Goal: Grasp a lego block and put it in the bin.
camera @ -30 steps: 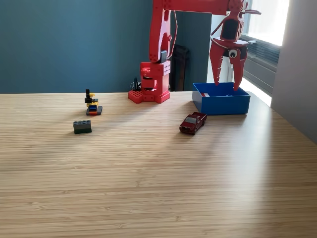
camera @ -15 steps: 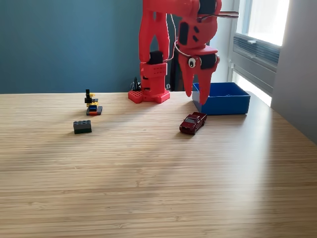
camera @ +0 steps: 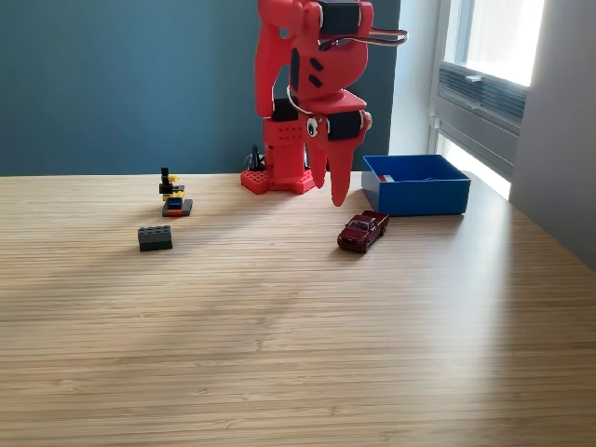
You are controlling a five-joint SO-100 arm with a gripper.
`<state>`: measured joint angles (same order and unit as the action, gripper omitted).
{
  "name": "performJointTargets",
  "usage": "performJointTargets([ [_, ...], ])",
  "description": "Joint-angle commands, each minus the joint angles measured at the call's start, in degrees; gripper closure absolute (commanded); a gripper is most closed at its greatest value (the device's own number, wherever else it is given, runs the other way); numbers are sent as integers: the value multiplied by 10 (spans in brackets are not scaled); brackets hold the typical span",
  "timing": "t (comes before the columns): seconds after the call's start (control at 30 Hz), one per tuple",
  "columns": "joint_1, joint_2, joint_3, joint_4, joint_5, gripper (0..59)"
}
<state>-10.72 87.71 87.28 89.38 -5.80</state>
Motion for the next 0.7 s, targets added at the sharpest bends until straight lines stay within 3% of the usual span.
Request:
performJointTargets([
  [0.03, 58, 21, -15, 9, -19, 381],
  [0.4, 144, 13, -60, 5, -49, 378],
  [0.7, 53, 13, -40, 5, -169, 351],
])
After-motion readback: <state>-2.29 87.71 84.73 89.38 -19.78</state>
